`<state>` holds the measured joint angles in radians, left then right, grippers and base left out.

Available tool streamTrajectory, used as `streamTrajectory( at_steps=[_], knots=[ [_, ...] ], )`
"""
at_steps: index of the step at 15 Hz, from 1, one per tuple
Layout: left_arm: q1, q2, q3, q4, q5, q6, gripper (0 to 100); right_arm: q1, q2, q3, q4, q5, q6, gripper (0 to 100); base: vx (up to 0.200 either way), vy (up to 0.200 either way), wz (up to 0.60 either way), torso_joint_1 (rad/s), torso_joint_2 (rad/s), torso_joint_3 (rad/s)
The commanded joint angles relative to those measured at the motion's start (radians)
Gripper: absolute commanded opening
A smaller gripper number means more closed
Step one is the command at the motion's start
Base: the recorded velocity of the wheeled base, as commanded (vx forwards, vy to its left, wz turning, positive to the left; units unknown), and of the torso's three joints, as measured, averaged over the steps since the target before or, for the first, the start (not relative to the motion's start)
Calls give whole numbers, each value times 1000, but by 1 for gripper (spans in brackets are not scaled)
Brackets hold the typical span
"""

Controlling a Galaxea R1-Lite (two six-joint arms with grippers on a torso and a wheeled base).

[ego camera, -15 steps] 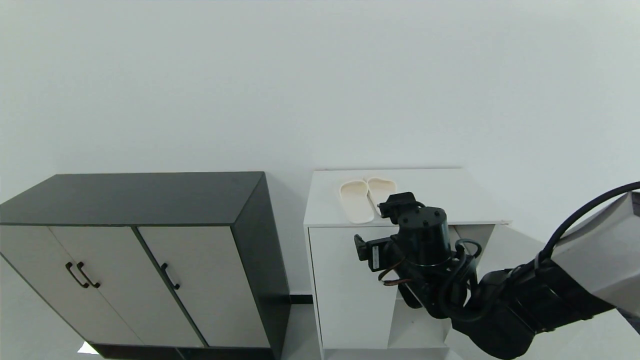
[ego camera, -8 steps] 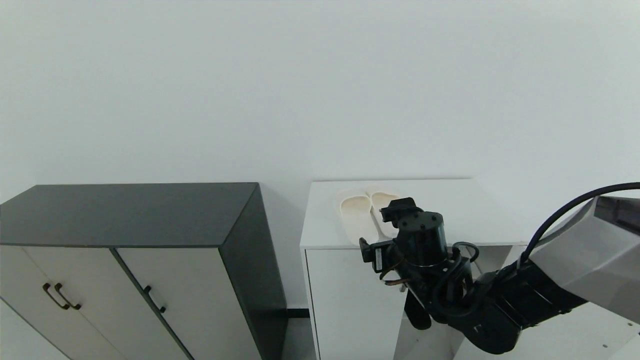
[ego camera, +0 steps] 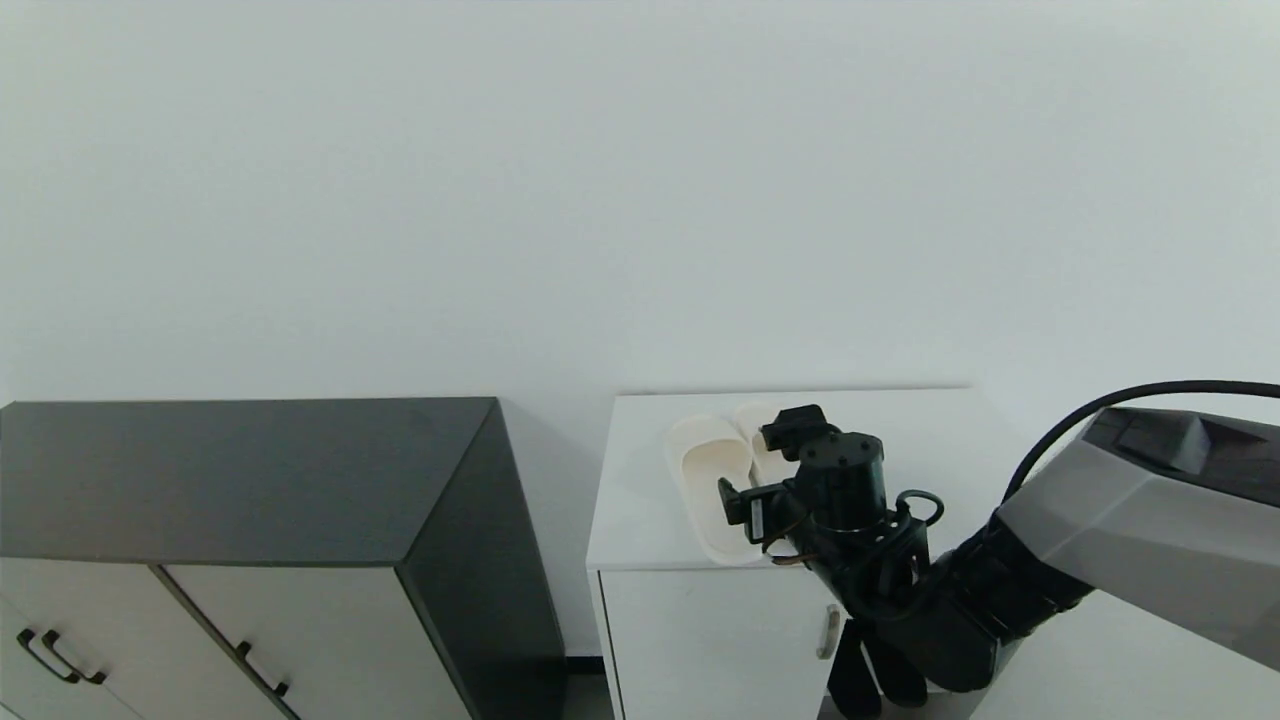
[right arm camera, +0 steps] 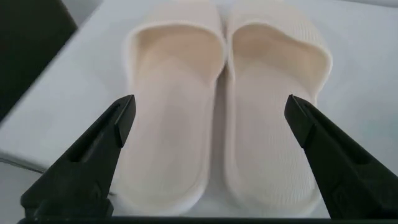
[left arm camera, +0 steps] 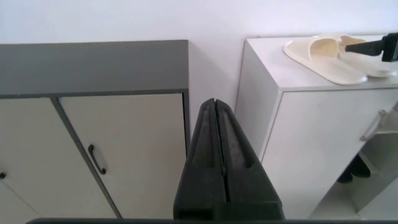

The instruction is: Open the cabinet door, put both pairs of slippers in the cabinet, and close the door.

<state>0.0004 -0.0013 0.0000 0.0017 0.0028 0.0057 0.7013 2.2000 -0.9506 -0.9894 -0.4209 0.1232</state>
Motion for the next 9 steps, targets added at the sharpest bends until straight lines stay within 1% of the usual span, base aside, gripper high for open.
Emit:
streamTrajectory(
  at_steps=[1, 2, 6, 9],
  knots=[
    [1, 1, 0, 0, 0, 0, 0, -22, 49, -22, -11, 16, -8, 100, 0, 0, 0, 0, 0, 0],
    [1, 1, 0, 0, 0, 0, 0, -25, 66, -42, -12, 16, -13, 100, 0, 0, 0, 0, 0, 0],
    [1, 1, 0, 0, 2, -4, 0, -60, 162, -206, -8, 16, -51, 100, 0, 0, 0, 0, 0, 0],
    [1, 1, 0, 0, 2, -6, 0, -65, 221, -300, -3, 16, -114, 100, 0, 0, 0, 0, 0, 0]
  ],
)
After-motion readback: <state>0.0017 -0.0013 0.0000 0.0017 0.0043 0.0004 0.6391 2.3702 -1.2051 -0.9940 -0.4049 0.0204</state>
